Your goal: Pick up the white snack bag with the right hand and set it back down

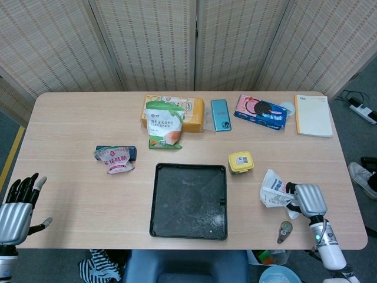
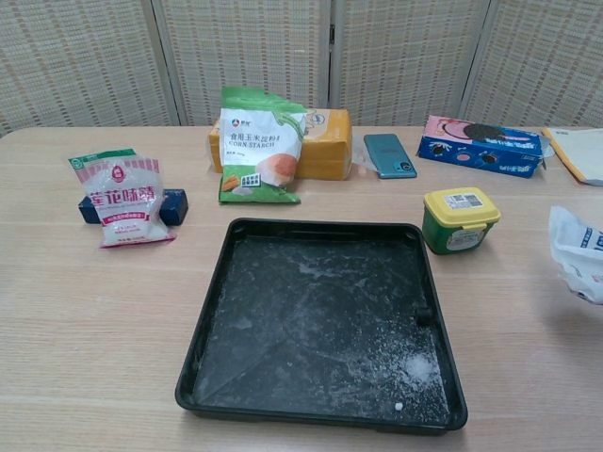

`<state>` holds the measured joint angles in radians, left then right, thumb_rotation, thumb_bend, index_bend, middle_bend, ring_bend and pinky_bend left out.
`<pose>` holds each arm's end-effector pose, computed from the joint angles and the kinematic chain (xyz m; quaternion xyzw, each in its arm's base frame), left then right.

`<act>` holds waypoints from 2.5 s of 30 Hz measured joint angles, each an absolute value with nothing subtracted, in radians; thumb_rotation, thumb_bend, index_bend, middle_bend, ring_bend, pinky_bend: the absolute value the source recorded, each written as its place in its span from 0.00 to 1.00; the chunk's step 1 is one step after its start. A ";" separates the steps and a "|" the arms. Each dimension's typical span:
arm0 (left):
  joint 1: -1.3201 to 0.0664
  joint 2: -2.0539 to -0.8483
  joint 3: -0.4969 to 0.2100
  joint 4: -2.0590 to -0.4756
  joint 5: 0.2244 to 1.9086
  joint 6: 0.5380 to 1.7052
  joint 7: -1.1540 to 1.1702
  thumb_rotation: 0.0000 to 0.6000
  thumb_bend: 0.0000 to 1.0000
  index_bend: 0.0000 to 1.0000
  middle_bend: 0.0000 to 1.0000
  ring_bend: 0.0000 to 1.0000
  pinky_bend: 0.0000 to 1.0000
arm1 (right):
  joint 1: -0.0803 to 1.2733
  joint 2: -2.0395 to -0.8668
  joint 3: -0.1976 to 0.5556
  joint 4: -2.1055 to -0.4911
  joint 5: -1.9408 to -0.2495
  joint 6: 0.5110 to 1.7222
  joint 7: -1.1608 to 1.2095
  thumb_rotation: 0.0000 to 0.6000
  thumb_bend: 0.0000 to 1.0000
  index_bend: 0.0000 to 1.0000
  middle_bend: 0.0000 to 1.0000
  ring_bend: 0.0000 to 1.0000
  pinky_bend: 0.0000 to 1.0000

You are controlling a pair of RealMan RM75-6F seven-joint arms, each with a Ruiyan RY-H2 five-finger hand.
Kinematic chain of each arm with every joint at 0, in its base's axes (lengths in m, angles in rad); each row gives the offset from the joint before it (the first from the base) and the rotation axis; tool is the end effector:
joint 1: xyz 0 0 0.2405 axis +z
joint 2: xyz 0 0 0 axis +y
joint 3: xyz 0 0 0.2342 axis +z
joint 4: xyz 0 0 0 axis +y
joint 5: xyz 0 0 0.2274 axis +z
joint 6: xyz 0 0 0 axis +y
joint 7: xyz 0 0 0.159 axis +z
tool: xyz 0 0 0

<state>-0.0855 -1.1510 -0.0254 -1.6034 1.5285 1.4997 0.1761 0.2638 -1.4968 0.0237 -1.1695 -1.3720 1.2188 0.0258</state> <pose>-0.2934 0.1902 0.1212 -0.6324 -0.3368 -0.3462 0.6056 -0.3355 -0.2482 0.0239 0.6400 -0.4362 0.3188 0.5463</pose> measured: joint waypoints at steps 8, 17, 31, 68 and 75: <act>-0.085 -1.151 -0.024 -1.604 1.529 1.500 0.174 1.00 0.15 0.00 0.00 0.07 0.03 | 0.274 -1.537 0.035 -1.098 -1.359 1.186 -0.023 1.00 0.37 0.91 0.86 1.00 1.00; -0.084 -1.150 -0.024 -1.606 1.529 1.503 0.173 1.00 0.15 0.00 0.00 0.07 0.03 | 0.279 -1.570 0.045 -1.039 -1.366 1.185 -0.060 1.00 0.37 0.84 0.77 0.95 1.00; -0.085 -1.152 -0.023 -1.606 1.529 1.501 0.177 1.00 0.15 0.00 0.00 0.07 0.03 | 0.285 -1.526 0.031 -1.081 -1.352 1.100 -0.075 1.00 0.37 0.49 0.50 0.84 1.00; -0.078 -1.145 -0.016 -1.607 1.547 1.516 0.159 1.00 0.15 0.00 0.00 0.08 0.03 | 0.092 -1.281 0.031 -1.418 -1.583 1.637 -0.139 1.00 0.37 0.00 0.00 0.12 0.23; -0.078 -1.141 -0.011 -1.608 1.559 1.517 0.146 1.00 0.15 0.00 0.00 0.08 0.03 | 0.041 -1.336 0.012 -1.328 -1.571 1.645 -0.098 1.00 0.37 0.00 0.00 0.00 0.00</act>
